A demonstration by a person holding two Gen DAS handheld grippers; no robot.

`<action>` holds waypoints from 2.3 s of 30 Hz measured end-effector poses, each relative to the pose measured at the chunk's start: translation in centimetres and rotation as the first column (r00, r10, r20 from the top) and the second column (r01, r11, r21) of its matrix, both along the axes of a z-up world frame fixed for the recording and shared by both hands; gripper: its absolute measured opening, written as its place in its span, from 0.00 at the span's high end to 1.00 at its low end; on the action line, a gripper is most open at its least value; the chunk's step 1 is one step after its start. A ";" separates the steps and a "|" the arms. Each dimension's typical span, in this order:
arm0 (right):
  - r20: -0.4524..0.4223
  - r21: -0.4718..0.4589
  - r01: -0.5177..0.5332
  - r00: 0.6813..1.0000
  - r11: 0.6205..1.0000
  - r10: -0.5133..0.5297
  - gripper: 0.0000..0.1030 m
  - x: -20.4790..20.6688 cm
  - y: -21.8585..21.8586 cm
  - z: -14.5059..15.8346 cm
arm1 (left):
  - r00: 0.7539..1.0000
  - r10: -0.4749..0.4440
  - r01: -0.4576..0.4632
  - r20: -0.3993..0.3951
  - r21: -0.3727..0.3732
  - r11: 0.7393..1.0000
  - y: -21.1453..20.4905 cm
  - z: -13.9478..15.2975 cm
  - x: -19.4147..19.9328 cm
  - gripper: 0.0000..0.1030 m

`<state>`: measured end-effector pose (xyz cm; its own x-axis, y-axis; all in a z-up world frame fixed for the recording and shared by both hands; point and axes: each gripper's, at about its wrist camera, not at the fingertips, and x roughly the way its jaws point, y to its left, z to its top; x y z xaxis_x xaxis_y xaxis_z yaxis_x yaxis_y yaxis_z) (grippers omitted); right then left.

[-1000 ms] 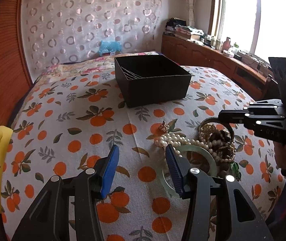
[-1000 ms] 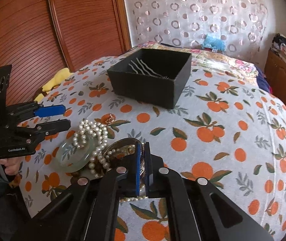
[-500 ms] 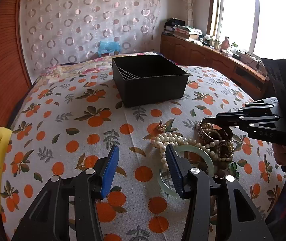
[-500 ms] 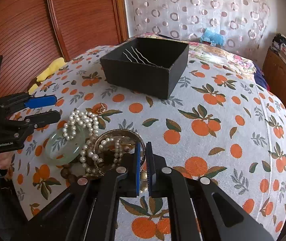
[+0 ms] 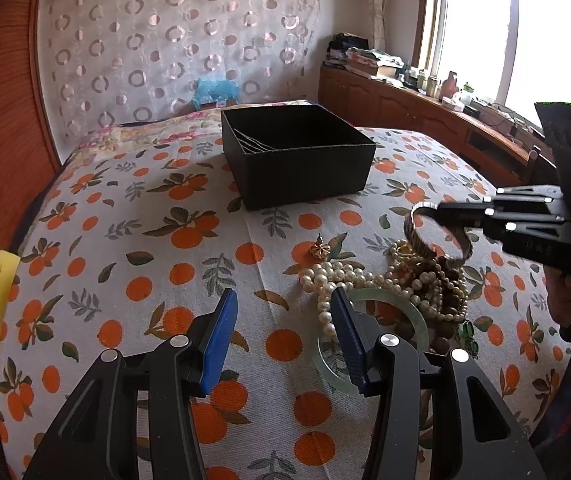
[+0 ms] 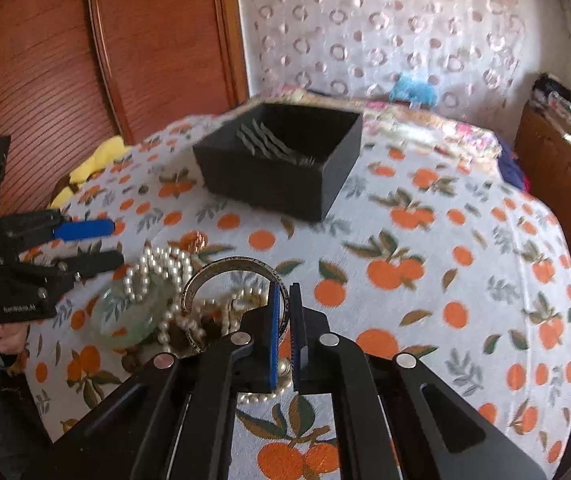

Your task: Organize jewelry

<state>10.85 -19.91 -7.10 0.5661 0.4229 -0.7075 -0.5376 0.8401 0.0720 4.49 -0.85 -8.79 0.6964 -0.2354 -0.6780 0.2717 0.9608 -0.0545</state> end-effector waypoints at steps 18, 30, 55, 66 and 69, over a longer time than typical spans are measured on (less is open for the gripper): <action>0.021 0.004 0.025 0.999 1.000 -0.025 0.95 0.0 -0.6 0.4 | 0.994 -0.071 0.066 -0.083 -0.063 0.996 -1.9 -0.6 2.9 0.68; 0.026 0.014 0.024 0.999 1.000 -0.024 0.95 -0.2 -0.7 0.5 | 0.997 -0.058 0.063 0.049 -0.110 0.992 -1.5 3.4 1.2 0.94; 0.097 0.033 0.016 0.995 0.999 -0.019 0.95 2.0 0.6 4.9 | 0.960 -0.014 0.044 0.280 -0.101 0.994 -0.2 13.9 2.5 0.94; 0.109 0.031 0.027 0.994 0.999 -0.030 0.95 6.2 1.5 6.0 | 0.940 -0.006 0.030 0.342 -0.066 0.997 -0.6 17.9 4.8 0.94; 0.101 0.026 0.035 0.994 0.999 -0.037 0.95 8.0 1.9 5.8 | 0.936 -0.013 0.032 0.353 -0.049 0.998 -1.1 18.9 5.9 0.94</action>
